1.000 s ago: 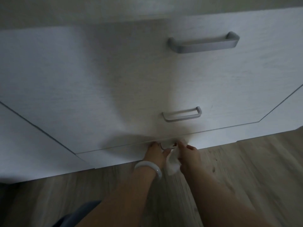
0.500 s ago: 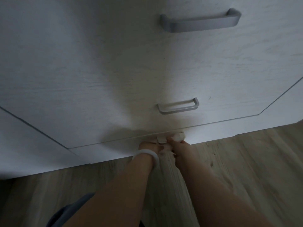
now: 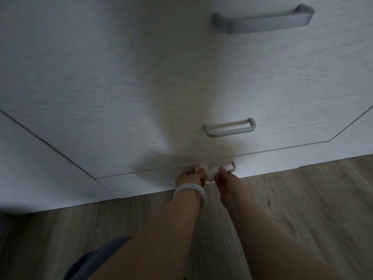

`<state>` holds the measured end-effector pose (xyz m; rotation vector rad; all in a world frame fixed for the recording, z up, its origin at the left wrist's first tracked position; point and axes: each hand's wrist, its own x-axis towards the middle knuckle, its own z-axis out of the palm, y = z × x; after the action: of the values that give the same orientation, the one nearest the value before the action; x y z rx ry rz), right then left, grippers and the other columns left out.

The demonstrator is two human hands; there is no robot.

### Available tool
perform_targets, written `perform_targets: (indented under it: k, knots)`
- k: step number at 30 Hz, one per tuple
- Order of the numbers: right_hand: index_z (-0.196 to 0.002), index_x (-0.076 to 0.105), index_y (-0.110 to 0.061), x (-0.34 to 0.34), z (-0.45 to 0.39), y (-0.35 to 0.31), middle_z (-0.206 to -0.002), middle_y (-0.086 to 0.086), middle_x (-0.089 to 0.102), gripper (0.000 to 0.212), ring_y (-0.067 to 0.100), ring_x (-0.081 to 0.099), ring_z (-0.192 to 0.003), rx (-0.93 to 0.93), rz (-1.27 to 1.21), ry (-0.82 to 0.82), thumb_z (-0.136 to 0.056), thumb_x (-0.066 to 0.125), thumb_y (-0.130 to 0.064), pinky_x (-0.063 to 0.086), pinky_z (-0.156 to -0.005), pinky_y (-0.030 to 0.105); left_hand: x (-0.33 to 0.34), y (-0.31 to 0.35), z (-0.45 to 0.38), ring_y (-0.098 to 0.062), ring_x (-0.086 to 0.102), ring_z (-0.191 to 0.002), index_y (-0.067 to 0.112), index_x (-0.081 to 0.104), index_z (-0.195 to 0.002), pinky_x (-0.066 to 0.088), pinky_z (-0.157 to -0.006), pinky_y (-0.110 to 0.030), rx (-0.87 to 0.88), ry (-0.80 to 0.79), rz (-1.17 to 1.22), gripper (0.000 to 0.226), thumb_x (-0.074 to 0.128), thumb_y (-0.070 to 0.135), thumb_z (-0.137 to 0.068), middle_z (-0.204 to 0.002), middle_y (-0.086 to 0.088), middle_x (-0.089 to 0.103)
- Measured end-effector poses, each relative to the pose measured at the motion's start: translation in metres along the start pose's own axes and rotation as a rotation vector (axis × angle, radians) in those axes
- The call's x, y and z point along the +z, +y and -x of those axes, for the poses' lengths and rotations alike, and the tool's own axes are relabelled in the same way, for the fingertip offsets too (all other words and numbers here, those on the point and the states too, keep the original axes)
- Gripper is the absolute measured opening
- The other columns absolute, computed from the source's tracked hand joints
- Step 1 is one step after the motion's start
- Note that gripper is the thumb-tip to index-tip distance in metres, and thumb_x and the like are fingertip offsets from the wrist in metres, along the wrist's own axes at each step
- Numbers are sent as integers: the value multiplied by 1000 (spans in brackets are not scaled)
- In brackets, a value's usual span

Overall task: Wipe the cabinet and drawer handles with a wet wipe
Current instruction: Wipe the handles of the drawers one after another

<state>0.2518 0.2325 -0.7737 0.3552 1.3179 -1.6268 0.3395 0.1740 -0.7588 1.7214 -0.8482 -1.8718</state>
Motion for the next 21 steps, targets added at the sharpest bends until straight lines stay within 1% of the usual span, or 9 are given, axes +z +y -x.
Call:
perform_targets:
  k: [2, 3, 7, 9, 12, 14, 17, 19, 21]
  knots:
    - [-94, 67, 3, 4, 1, 8, -93, 16, 71, 14, 22, 69, -86, 30, 71, -99, -89, 65, -10, 57, -69, 22, 3, -4, -1, -28, 67, -85, -3, 69, -103, 54, -91, -36, -40, -29, -21, 30, 73, 17, -81, -88, -16, 71]
    - [-99, 67, 5, 5, 2, 12, -97, 18, 71, 18, 24, 69, -91, 42, 76, -121, -88, 66, -9, 58, -70, 23, 3, -3, 5, -28, 68, -87, -3, 69, -103, 55, -88, -34, -32, -20, -25, 32, 74, 19, -80, -94, -17, 72]
    - [-90, 64, 4, 5, 3, 1, -91, 20, 67, 6, 22, 65, -77, 13, 39, -51, -89, 61, -1, 57, -62, 23, 5, -3, 5, -22, 60, -68, -10, 63, -111, 48, -46, -11, -1, -7, 4, 31, 68, 6, -85, -108, -20, 66]
    - [-81, 61, 1, -2, -2, -7, -81, 14, 63, 8, 16, 62, -71, -45, 33, 34, -89, 62, 0, 55, -54, 17, 7, 0, 13, -16, 57, -60, -14, 60, -111, 45, -40, -10, -14, 1, 25, 29, 65, 1, -87, -100, -20, 67]
    - [-96, 57, -5, -8, -3, -8, -85, 7, 61, 5, 12, 61, -74, -57, 30, 28, -92, 60, -5, 52, -53, 14, 13, 0, 14, -7, 59, -44, -10, 63, -104, 41, -37, -10, -35, -65, -36, 25, 66, 8, -88, -67, -7, 67]
    - [-105, 60, 0, -4, -3, 2, -97, 11, 65, 17, 19, 65, -86, -1, 32, -36, -92, 59, -12, 56, -69, 21, 15, 0, 17, -10, 59, -50, -9, 62, -106, 41, -37, -12, -53, -65, -36, 28, 67, 10, -87, -80, -14, 69]
    - [-116, 61, 5, 7, 0, 16, -112, 20, 66, 35, 30, 61, -108, 142, -13, -77, -94, 58, -23, 48, -95, 38, 14, -3, 19, -14, 57, -60, -5, 64, -107, 41, -43, -15, -21, -40, -100, 32, 69, 20, -87, -91, -13, 68]
    - [-111, 63, 3, 12, 4, 16, -106, 18, 67, 32, 28, 63, -101, 145, 15, -95, -93, 59, -23, 48, -93, 37, 9, -2, 16, -15, 59, -62, -3, 65, -103, 43, -45, -15, 7, -30, -54, 28, 71, 18, -85, -89, -13, 66]
    - [-100, 64, 1, 16, 5, 10, -96, 14, 66, 20, 22, 63, -92, 130, 75, -80, -94, 59, -18, 50, -87, 33, 4, -2, 11, -23, 65, -74, 3, 66, -87, 52, -59, -22, 34, 0, -58, 15, 74, 13, -81, -89, -14, 67]
